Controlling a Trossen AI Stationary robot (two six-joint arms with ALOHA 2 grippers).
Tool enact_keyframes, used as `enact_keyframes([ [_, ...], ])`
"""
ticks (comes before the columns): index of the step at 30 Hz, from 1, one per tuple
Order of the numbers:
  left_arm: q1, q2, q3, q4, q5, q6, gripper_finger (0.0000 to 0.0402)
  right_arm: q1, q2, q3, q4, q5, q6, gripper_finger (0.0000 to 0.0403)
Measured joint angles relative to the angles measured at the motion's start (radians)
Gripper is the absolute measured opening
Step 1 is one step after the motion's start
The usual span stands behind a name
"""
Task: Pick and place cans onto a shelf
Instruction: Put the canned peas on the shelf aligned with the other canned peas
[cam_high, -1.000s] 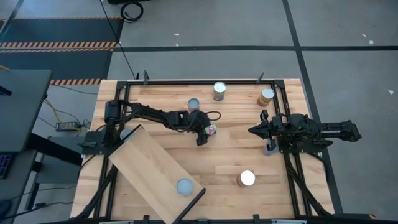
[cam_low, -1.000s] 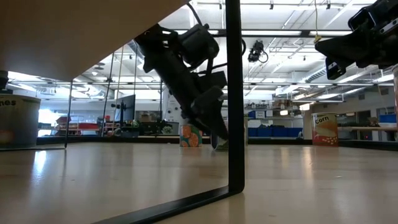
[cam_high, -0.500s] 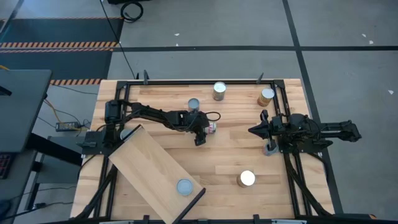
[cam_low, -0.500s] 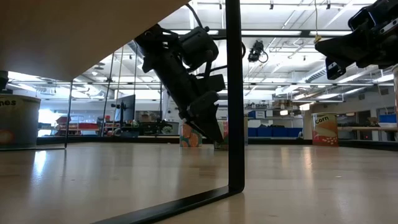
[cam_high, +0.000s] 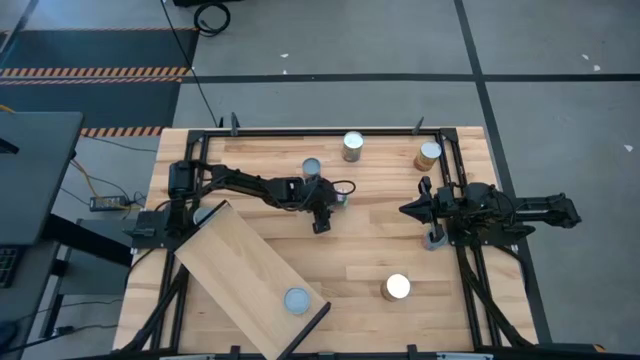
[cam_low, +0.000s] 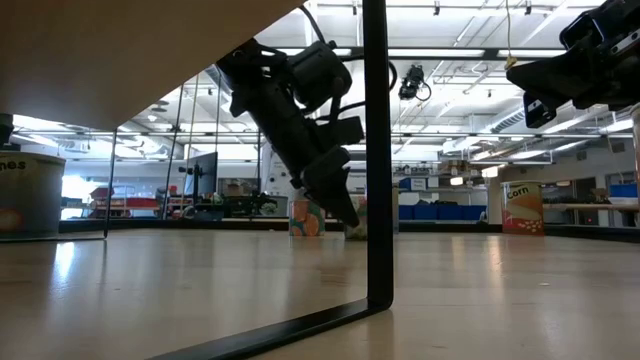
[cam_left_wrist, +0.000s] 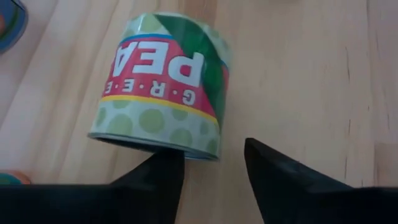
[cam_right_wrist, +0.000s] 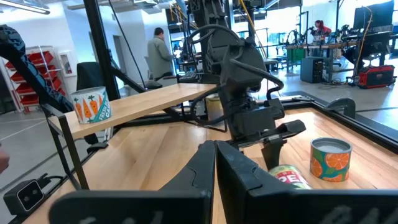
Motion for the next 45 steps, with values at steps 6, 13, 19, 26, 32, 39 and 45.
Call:
enact_keyframes([
  [6,0.0,-0.002,0.001,0.062,0.0,-0.048,0.0148,0.0,0.0,0.0,0.0,0.0,0.0,0.0022],
  [13,0.0,0.006,0.001,0.179,0.0,-0.19,0.0109,0.0,0.0,0.0,0.0,0.0,0.0,0.0022],
  [19,0.0,0.012,0.002,0.219,-0.026,-0.25,0.0089,0.0,0.0,0.0,0.0,0.0,0.0,0.0022],
  [26,-0.008,-0.001,0.002,0.181,-0.026,-0.153,0.0071,0.0,0.0,0.0,0.0,0.0,0.0,0.0022],
  [32,-0.026,-0.055,0.002,0.121,-0.071,-0.155,0.0069,0.0,0.0,0.0,0.0,0.0,0.0,0.0022],
  [39,-0.022,-0.045,0.001,0.164,-0.131,-0.086,0.0122,0.0,0.0,0.0,0.0,0.0,0.0,0.0022],
  [45,-0.029,-0.004,0.0,0.182,-0.128,-0.105,0.0204,0.0,0.0,0.0,0.004,0.001,0.0,0.0022],
])
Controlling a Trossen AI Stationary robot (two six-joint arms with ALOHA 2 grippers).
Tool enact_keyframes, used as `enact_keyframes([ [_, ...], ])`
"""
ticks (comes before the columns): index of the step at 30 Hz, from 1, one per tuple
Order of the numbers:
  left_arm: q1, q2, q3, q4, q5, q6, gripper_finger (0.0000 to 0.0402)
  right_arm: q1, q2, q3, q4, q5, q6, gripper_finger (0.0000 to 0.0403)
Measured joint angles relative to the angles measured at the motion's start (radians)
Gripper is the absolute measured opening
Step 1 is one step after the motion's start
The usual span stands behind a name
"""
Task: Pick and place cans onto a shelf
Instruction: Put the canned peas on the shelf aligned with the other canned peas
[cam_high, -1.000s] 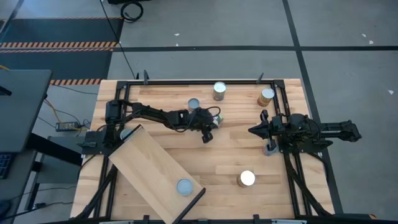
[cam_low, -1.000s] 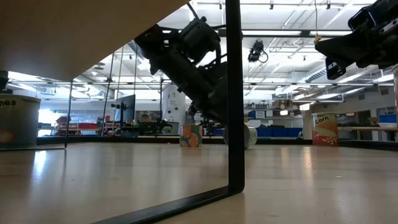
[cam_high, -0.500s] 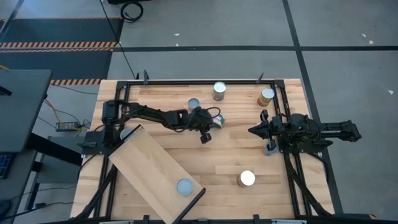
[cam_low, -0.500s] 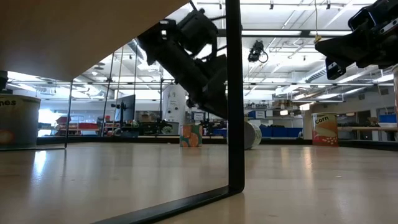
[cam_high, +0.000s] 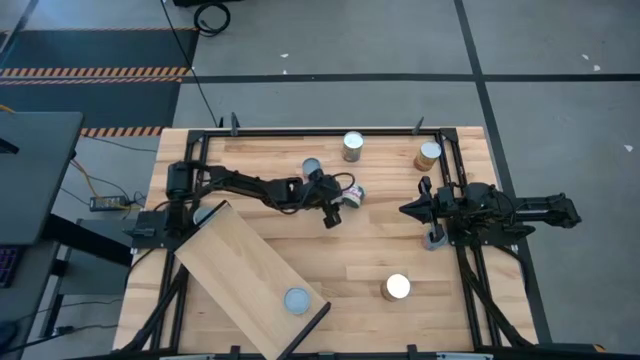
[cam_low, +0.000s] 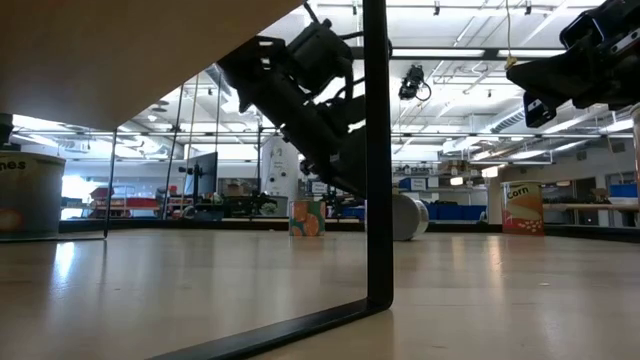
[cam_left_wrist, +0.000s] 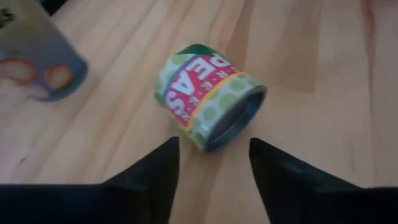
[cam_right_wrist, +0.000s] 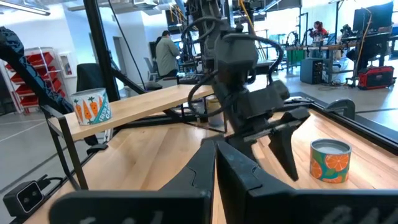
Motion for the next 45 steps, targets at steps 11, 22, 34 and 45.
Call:
enact_keyframes([
  [11,-0.003,0.077,0.0,0.134,-0.038,-0.026,0.0203,0.0,0.0,0.0,0.01,0.0,0.0,0.0022],
  [22,0.025,0.11,-0.001,0.243,0.064,-0.016,0.0127,0.0,0.0,0.0,0.012,0.0,0.0,0.0022],
  [34,0.025,0.138,0.002,0.288,0.095,0.06,0.0006,0.0,0.0,0.0,0.018,-0.001,0.0,0.0022],
  [45,0.035,-0.004,0.003,0.127,0.097,0.072,0.0005,0.0,0.0,0.0,0.018,-0.001,0.0,0.0022],
])
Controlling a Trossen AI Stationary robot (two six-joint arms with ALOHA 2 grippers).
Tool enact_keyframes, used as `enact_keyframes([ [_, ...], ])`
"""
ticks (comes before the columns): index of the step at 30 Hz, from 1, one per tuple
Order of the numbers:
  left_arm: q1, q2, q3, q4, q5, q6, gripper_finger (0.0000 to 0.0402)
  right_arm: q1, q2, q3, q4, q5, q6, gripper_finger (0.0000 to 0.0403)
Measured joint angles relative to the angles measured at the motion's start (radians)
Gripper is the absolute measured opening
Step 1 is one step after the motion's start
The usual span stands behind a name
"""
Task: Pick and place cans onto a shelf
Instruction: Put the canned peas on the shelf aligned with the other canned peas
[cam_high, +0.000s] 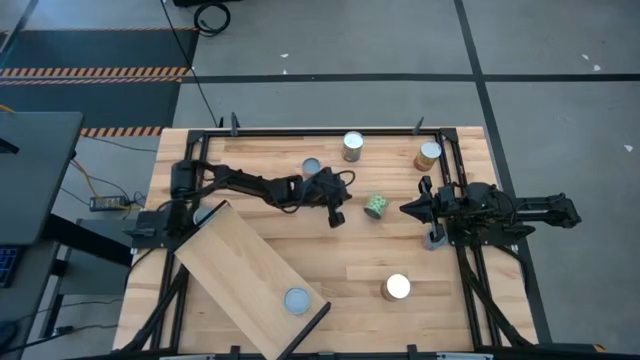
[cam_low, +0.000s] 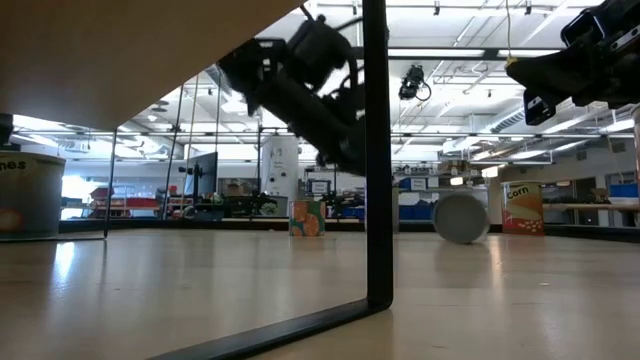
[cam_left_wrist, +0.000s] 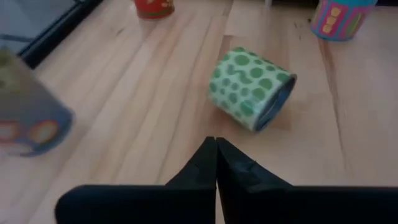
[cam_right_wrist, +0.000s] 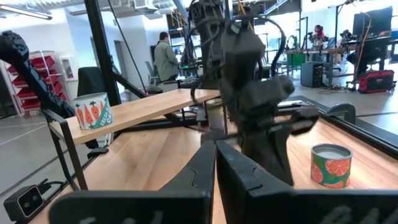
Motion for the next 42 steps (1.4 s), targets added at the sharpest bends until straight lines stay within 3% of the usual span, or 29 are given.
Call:
enact_keyframes([
  [3,0.005,-0.055,0.0,-0.057,-0.001,-0.03,0.001,0.0,0.0,0.0,0.0,0.001,0.0,0.0022],
  [9,0.005,-0.183,-0.001,-0.169,-0.001,-0.103,0.0012,0.0,0.0,0.0,0.041,0.147,0.0,0.0022],
  [14,0.005,-0.294,0.0,-0.229,0.0,-0.187,0.0012,0.0,0.0,0.0,0.162,0.158,0.2,0.0022],
  [17,0.005,-0.351,0.001,-0.228,-0.001,-0.25,0.0013,-0.006,0.006,0.001,0.188,0.215,0.242,0.0022],
  [21,0.0,-0.405,0.001,-0.246,-0.001,-0.313,0.0013,-0.011,0.074,0.057,0.073,0.19,0.301,0.0022],
  [28,-0.015,-0.477,0.0,-0.399,0.017,-0.333,0.0013,0.005,0.412,0.311,-0.203,0.057,0.261,0.0019],
  [36,-0.014,-0.551,0.0,-0.543,0.017,-0.332,0.0013,0.016,0.884,0.671,-0.614,-0.126,-0.019,0.0025],
  [42,-0.046,-0.564,0.0,-0.61,0.017,-0.333,0.0013,0.015,1.16,0.89,-0.899,-0.084,-0.323,0.0082],
])
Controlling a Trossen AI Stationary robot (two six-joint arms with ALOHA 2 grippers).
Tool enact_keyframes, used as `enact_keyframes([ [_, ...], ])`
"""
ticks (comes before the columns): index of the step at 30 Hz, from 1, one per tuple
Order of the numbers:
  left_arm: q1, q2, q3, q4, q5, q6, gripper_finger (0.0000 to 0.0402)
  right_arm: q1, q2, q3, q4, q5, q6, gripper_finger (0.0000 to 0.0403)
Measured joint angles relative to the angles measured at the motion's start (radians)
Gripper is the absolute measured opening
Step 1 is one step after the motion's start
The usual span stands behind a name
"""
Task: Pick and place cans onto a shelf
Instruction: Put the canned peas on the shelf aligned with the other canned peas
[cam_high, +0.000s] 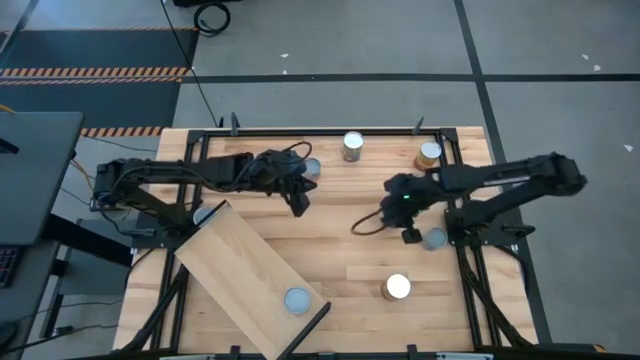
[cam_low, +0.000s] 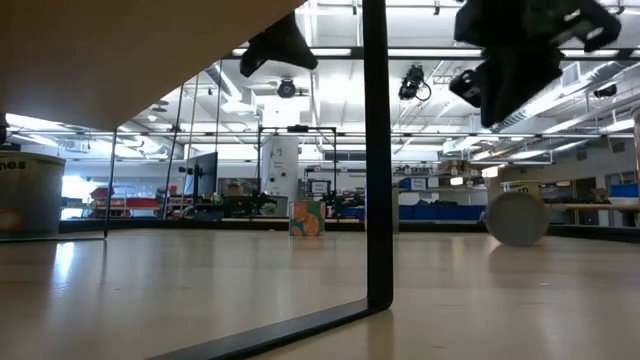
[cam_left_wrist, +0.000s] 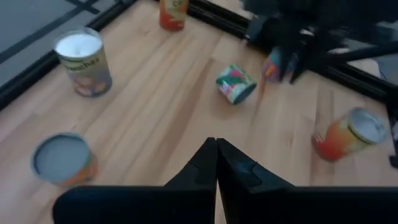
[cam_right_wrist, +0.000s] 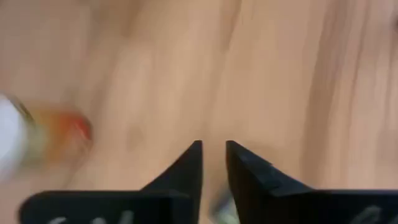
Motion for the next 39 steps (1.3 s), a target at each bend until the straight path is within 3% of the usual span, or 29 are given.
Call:
enact_keyframes([
  [7,-0.07,-0.002,0.001,-0.048,0.0,0.001,0.0013,0.0,0.176,0.081,-0.235,0.126,-0.336,0.019],
  [16,-0.108,-0.002,0.001,-0.1,-0.008,0.003,0.0013,0.001,0.287,0.069,-0.317,0.141,-0.51,0.0284],
  [20,-0.108,-0.002,0.001,-0.108,-0.01,0.008,0.0013,0.001,0.338,0.069,-0.318,0.138,-0.598,0.0298],
  [28,-0.107,-0.002,0.001,-0.116,-0.01,0.011,0.0013,0.001,0.445,0.069,-0.369,0.122,-0.62,0.0305],
  [39,-0.107,-0.002,0.001,-0.127,-0.01,0.011,0.0013,-0.009,0.517,0.072,-0.372,0.069,-0.513,0.0311],
])
